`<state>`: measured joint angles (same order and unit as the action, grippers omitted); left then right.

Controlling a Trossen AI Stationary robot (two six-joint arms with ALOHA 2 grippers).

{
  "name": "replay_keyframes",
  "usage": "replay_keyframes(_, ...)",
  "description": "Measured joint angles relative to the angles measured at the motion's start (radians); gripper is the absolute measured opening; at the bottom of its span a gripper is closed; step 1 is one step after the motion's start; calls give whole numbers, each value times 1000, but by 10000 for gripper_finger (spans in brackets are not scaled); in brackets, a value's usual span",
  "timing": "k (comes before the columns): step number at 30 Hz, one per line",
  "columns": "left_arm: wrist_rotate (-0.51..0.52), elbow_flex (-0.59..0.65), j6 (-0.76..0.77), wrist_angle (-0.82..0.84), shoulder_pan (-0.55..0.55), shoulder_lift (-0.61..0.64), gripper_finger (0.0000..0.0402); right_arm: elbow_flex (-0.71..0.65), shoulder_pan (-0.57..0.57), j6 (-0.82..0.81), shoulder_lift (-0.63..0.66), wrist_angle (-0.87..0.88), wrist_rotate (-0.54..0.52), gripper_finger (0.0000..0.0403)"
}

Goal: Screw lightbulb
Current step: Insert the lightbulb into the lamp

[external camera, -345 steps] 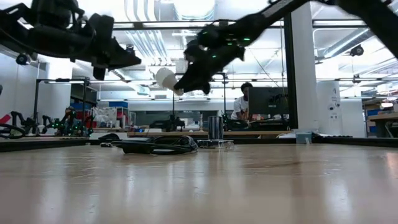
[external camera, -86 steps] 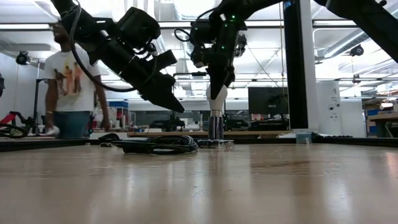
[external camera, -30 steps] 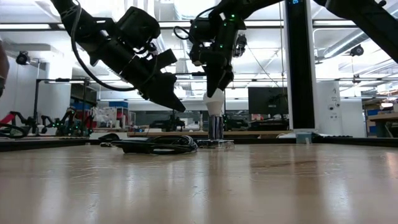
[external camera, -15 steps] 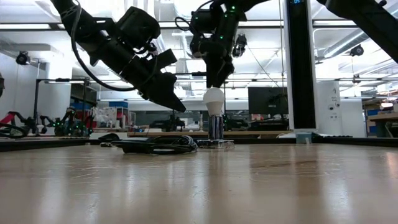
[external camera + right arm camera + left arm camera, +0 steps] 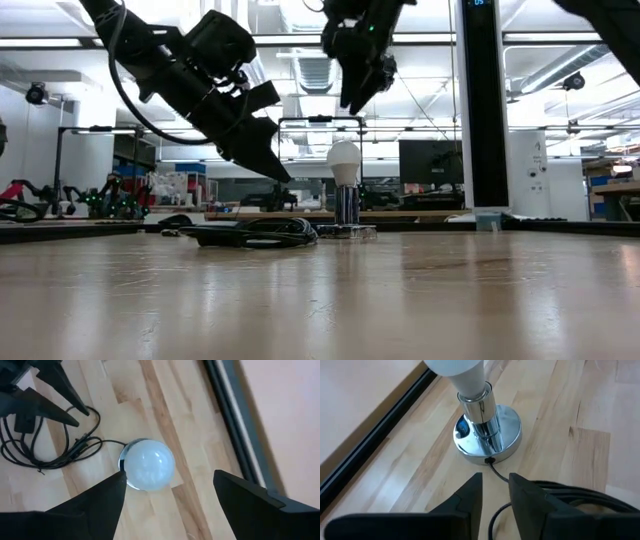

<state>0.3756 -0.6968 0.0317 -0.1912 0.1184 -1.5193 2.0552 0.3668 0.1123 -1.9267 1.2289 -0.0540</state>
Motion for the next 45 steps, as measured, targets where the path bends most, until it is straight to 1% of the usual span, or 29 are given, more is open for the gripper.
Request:
replay_keyframes(3,0,0,21,23,-3,15,66,-79,-2,-13,61,-37,2,291)
replay_keyframes(6,0,2,35,37,-11,19,52,-204,-5,-33,135,-110,3,288)
replay_keyframes(13,6,6,60,33,-21,20,24,-593,-16,-87,337,-448,2,281)
replay_keyframes(15,8,6,60,15,-21,20,16,-694,-16,-107,385,-540,-14,278)
replay_keyframes(19,8,6,48,-63,-20,20,2,-857,-16,-142,456,-701,-97,272)
replay_keyframes(24,8,6,41,-117,-20,20,6,-1018,-16,-195,515,-937,-105,263)
replay_keyframes(29,8,6,54,-113,-20,20,7,-1129,-24,-238,532,-1103,-105,254)
replay_keyframes(33,8,6,60,-113,-20,20,1,-1177,-44,-245,533,-1163,-105,245)
replay_keyframes(38,10,6,59,-117,-17,18,4,-1226,-64,-255,533,-1232,-105,232)
replay_keyframes(45,11,6,60,-132,-15,-10,3,-1264,-71,-258,524,-1335,-105,208)
